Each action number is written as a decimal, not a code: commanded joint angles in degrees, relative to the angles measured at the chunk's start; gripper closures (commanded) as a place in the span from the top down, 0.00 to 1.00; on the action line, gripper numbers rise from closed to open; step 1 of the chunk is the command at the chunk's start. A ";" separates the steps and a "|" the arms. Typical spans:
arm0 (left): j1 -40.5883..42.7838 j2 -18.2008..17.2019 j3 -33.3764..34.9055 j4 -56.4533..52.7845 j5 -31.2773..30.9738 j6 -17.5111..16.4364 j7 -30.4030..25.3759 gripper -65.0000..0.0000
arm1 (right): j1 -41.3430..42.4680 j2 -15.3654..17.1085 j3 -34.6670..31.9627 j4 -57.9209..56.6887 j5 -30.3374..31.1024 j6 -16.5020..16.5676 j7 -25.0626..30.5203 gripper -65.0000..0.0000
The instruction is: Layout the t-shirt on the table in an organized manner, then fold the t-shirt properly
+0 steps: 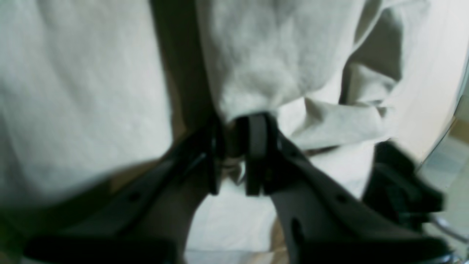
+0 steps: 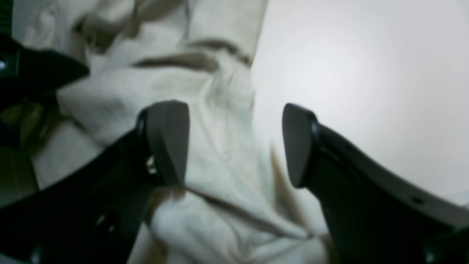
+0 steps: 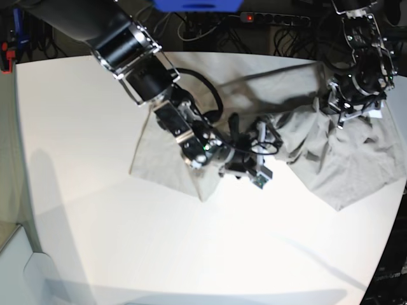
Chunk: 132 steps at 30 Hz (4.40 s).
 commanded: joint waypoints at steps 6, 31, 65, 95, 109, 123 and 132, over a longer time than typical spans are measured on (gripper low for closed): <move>-5.20 1.07 4.10 0.15 6.59 0.74 0.33 0.16 | -1.44 2.38 0.03 1.28 0.87 0.02 1.36 0.62; -10.03 5.99 10.25 -1.52 13.89 0.74 0.77 0.16 | -3.46 11.00 1.52 20.71 0.96 0.02 0.92 0.62; -7.75 2.39 10.16 -1.52 13.80 0.74 0.41 0.16 | -0.38 5.72 1.26 6.56 0.87 0.02 1.71 0.62; -7.84 2.48 10.16 -1.52 13.80 0.74 0.33 0.16 | 0.05 5.46 1.52 7.09 0.87 0.02 6.98 0.29; -7.75 2.48 9.72 -0.82 13.01 0.74 0.77 0.16 | -0.65 6.25 1.44 13.50 0.87 0.02 6.54 0.00; -12.14 4.41 1.19 9.38 2.02 0.74 0.06 0.16 | 2.60 6.95 1.79 17.55 0.87 0.02 3.47 0.00; -22.78 7.49 2.34 8.68 2.11 0.74 -7.23 0.16 | 3.92 9.06 5.39 18.87 0.78 0.02 2.68 0.00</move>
